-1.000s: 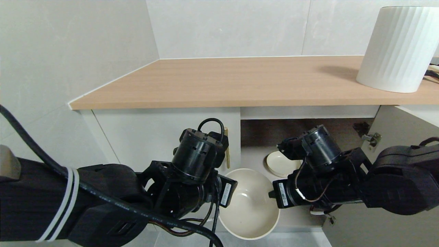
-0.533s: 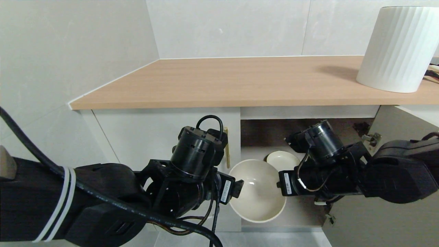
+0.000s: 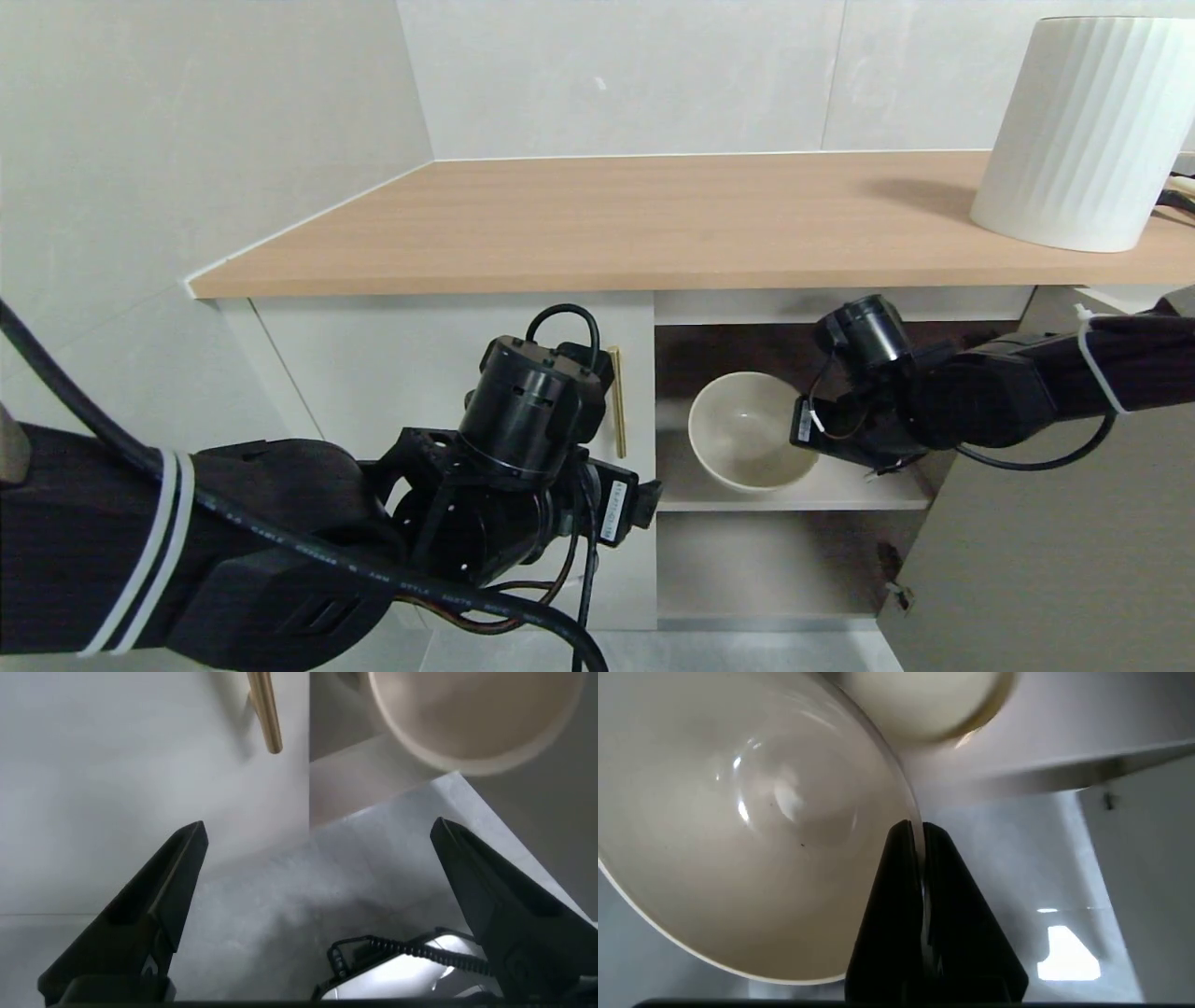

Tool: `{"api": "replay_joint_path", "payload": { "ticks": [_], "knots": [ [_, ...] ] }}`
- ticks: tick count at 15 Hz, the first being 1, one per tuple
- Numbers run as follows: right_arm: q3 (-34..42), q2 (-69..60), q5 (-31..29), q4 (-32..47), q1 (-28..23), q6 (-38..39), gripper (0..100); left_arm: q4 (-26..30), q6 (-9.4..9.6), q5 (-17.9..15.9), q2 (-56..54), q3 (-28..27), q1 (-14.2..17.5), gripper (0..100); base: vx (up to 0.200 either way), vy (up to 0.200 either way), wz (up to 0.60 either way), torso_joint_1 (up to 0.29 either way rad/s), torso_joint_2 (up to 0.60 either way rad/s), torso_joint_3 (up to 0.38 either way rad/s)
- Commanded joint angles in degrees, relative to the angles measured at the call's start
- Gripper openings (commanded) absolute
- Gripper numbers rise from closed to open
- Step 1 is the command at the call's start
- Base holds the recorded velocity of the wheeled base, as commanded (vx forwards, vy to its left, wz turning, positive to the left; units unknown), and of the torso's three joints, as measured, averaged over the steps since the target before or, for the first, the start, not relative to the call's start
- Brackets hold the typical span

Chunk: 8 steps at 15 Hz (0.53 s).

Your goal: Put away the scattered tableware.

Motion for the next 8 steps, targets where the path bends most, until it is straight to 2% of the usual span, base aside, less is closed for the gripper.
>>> {"api": "replay_joint_path", "payload": {
  "ticks": [1, 8],
  "knots": [
    [-3.5, 5.6, -1.7, 0.0, -2.2, 1.2, 0, 0.0, -0.04, 0.0, -0.1, -0.1, 0.0, 100, 0.000, 0.000, 0.00, 0.000, 0.00, 0.000],
    [-9.3, 12.5, -2.9, -0.1, -5.8, 3.5, 0, 0.0, -0.04, 0.0, 0.2, -0.1, 0.0, 100, 0.000, 0.000, 0.00, 0.000, 0.00, 0.000]
  ]
}}
